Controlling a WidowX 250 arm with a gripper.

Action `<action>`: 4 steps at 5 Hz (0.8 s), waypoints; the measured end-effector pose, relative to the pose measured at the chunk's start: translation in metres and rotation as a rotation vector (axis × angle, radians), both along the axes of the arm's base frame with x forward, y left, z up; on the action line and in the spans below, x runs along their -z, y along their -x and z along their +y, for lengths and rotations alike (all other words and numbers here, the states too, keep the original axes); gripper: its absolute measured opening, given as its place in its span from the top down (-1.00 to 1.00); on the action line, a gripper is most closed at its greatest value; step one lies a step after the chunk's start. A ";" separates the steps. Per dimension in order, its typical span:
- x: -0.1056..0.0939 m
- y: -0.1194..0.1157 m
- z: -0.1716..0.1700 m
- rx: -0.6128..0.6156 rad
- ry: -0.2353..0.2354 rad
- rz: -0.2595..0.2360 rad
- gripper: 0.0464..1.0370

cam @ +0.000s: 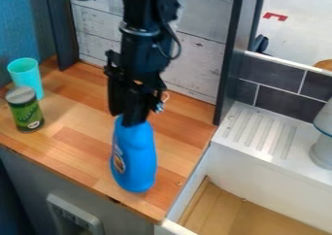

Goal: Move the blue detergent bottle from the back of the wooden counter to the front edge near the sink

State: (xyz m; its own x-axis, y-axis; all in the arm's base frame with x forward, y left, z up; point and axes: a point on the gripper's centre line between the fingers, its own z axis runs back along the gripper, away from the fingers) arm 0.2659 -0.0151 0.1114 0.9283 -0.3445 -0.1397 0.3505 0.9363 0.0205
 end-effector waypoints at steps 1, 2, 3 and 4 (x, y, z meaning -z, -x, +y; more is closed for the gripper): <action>0.002 -0.001 -0.006 -0.026 -0.009 -0.016 0.16; 0.003 -0.002 -0.006 -0.063 -0.017 -0.017 0.00; 0.004 -0.003 -0.003 -0.111 -0.021 -0.018 -0.63; -0.013 -0.009 0.011 -0.189 0.023 -0.068 -0.95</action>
